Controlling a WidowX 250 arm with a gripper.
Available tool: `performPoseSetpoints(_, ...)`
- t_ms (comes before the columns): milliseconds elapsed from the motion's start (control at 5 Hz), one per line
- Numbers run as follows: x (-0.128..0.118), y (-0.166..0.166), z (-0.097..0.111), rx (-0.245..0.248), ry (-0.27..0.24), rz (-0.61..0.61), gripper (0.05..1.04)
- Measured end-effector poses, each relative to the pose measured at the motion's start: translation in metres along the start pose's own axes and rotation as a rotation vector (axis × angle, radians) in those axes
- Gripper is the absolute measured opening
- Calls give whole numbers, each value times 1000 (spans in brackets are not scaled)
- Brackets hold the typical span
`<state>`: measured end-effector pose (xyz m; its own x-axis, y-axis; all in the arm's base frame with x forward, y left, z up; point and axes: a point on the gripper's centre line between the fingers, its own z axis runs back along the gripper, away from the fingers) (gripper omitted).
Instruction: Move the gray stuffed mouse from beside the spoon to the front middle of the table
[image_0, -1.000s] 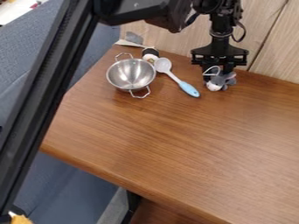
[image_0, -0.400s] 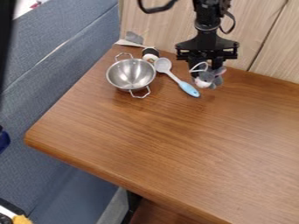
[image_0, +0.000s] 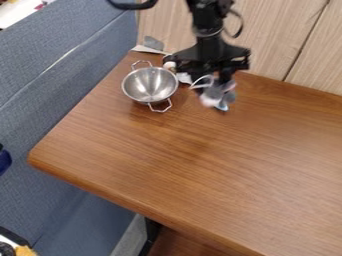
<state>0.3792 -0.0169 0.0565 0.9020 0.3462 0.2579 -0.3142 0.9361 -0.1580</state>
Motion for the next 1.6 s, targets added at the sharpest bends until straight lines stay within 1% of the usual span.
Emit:
performPoseSetpoints(200,-25,13,-8,1,44,-14,503)
performPoseSetpoints(400,-53,22,-20,7,116,-19,503)
performPoseSetpoints(600,-72,25,-27,14,148,-36,503)
performPoseSetpoints(800,-78,31,-38,54,173,-42,503)
performPoseSetpoints(1000,-80,34,-43,52,190,-34,586)
performPoseSetpoints(1200,-79,32,-42,86,183,-56,882)
performPoseSetpoints(1400,-76,27,-35,142,203,-143,1005)
performPoseSetpoints(1600,-78,25,-35,150,213,-152,1001)
